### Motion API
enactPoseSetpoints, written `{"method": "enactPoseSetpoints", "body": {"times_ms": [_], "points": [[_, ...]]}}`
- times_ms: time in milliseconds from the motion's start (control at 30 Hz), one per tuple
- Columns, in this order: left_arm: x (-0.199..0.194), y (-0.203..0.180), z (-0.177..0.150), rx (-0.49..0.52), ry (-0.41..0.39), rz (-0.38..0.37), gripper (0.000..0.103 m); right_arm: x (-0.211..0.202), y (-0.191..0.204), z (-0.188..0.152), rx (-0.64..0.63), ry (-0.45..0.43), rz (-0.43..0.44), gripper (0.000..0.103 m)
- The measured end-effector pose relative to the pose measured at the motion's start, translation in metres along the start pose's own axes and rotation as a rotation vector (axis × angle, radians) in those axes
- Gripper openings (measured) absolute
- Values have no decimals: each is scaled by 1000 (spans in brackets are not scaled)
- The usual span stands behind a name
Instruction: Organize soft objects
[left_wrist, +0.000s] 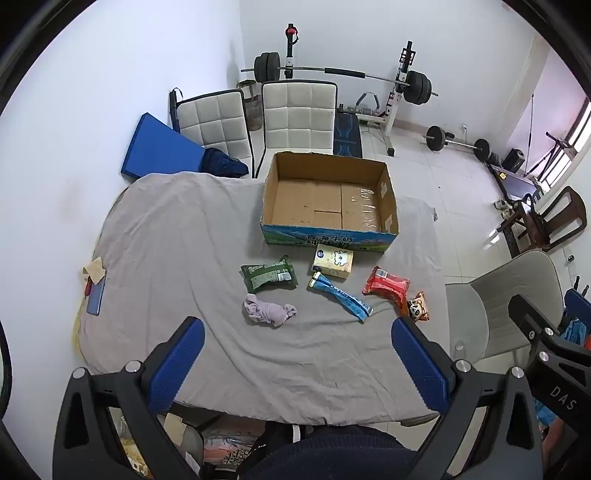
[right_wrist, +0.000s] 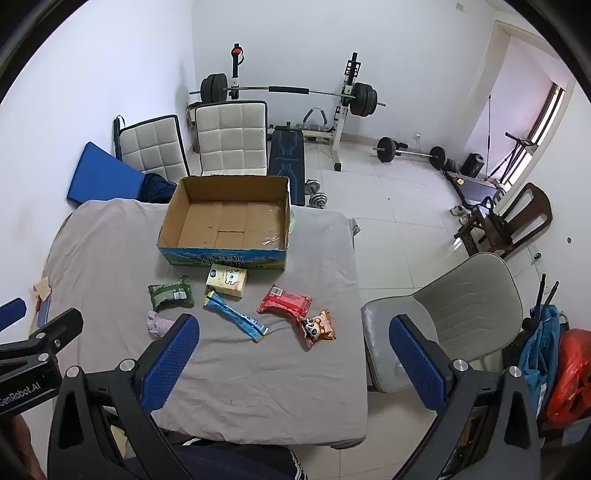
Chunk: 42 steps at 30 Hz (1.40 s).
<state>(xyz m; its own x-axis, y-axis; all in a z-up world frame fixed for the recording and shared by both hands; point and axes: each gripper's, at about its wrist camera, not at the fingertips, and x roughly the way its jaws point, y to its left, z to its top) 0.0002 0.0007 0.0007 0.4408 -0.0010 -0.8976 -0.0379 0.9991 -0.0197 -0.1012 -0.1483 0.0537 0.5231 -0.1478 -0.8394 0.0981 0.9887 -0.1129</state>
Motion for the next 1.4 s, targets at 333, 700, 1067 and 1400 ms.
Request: {"method": "enactPoseSetpoints", "body": {"times_ms": [333,700,1067,1400], "points": [[0,-2,-8,3,0,4,103,0,0,-3,3,7,9,103],[0,1,-22,-5,25,-11,103,-6,-4,-12,13,20,24,103],[2,2,-23,-10,35,-18,103,-8,-3,-15,12,25,23,103],[3,3,-21,-6,32,-15,103,-7,-1,-14,13,21,17,103]]}}
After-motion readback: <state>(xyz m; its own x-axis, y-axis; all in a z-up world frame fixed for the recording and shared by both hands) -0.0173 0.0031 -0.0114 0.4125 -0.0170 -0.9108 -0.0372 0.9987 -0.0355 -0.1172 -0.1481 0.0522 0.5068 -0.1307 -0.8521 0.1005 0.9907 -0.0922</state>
